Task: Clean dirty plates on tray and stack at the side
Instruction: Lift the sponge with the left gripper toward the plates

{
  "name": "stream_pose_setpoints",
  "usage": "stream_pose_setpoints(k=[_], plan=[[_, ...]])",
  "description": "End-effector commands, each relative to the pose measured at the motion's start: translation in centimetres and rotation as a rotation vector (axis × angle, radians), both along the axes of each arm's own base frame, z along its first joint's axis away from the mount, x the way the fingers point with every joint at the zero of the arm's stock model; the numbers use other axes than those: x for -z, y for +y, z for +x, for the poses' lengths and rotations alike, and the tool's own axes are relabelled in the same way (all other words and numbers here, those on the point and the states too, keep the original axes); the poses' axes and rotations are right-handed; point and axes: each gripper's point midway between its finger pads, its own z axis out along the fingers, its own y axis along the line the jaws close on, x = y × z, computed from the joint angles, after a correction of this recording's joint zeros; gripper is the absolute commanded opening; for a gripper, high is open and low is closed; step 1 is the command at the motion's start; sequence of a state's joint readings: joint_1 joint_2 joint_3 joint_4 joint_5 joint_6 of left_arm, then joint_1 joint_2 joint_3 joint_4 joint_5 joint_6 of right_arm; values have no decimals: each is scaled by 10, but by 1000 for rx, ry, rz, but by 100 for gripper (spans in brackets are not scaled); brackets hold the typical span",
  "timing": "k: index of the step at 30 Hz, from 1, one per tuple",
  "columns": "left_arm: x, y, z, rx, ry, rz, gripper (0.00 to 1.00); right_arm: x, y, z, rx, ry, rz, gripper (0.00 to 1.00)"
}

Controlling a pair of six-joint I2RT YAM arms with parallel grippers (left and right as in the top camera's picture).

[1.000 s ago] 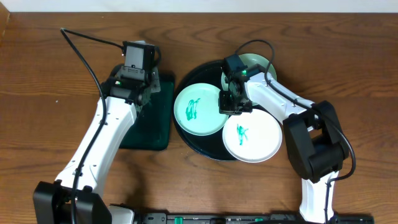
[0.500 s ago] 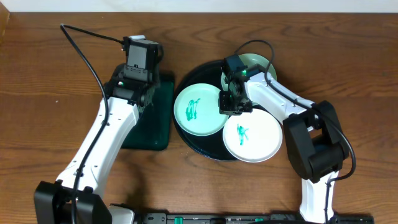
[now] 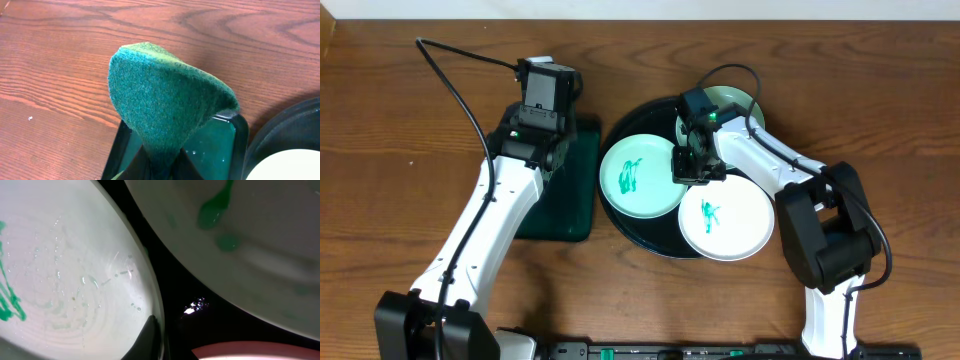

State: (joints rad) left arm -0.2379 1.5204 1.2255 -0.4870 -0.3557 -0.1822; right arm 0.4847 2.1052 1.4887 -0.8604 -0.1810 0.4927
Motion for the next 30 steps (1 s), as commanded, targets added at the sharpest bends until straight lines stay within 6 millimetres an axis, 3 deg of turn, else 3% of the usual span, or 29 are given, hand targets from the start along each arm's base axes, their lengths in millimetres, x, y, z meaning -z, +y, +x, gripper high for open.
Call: stream_pose_setpoints(k=[1, 6, 11, 19, 30], plan=[[-11, 3, 3, -10, -31, 23, 7, 13, 3, -16, -48, 49, -16, 1], [1, 6, -10, -56, 31, -1, 7, 13, 4, -15, -48, 47, -15, 1], [38, 9, -34, -108, 188, -37, 7, 13, 4, -14, -48, 41, -12, 1], [95, -21, -47, -18, 423, -327, 7, 13, 4, -14, -48, 42, -12, 1], [90, -15, -48, -29, 419, -377, 7, 13, 5, -14, -48, 41, -11, 1]])
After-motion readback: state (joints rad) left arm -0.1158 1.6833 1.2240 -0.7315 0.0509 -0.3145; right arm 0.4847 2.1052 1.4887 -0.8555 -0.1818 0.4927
